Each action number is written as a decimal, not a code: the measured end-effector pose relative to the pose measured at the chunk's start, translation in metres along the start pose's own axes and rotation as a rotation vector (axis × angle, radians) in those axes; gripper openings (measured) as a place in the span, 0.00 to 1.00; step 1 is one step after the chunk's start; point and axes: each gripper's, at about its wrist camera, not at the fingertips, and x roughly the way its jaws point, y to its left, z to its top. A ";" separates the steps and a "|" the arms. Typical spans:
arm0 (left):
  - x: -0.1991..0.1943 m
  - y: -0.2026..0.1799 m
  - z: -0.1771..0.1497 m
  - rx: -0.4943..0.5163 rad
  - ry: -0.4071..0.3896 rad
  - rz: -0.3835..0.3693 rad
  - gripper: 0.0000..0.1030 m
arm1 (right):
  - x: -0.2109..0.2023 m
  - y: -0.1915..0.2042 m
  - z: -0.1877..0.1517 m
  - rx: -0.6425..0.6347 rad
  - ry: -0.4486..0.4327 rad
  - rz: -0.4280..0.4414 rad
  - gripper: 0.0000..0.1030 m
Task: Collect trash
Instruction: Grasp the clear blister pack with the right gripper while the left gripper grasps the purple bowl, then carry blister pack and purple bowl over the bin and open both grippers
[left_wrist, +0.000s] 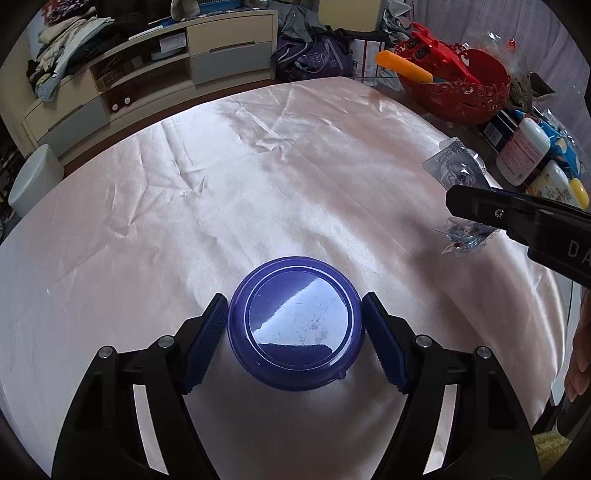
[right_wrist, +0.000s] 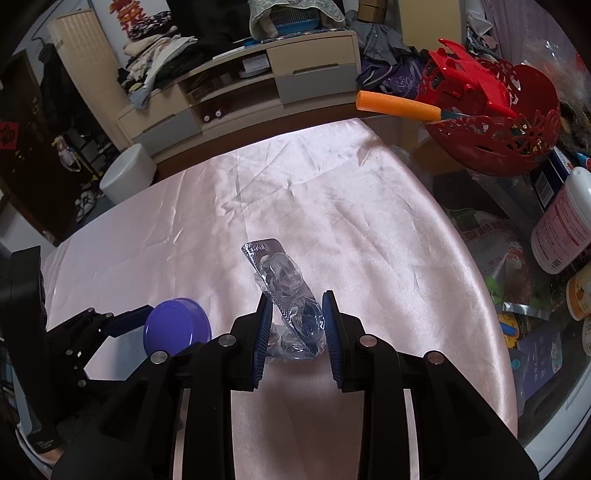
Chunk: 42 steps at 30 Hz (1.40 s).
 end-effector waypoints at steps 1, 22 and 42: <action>-0.006 -0.001 -0.004 0.000 -0.002 -0.005 0.69 | -0.004 0.001 -0.004 -0.002 0.001 -0.003 0.28; -0.167 -0.048 -0.116 0.058 -0.128 -0.069 0.69 | -0.138 0.028 -0.120 -0.002 -0.063 -0.047 0.28; -0.169 -0.086 -0.248 0.112 -0.020 -0.154 0.69 | -0.164 0.023 -0.269 0.037 0.032 -0.062 0.28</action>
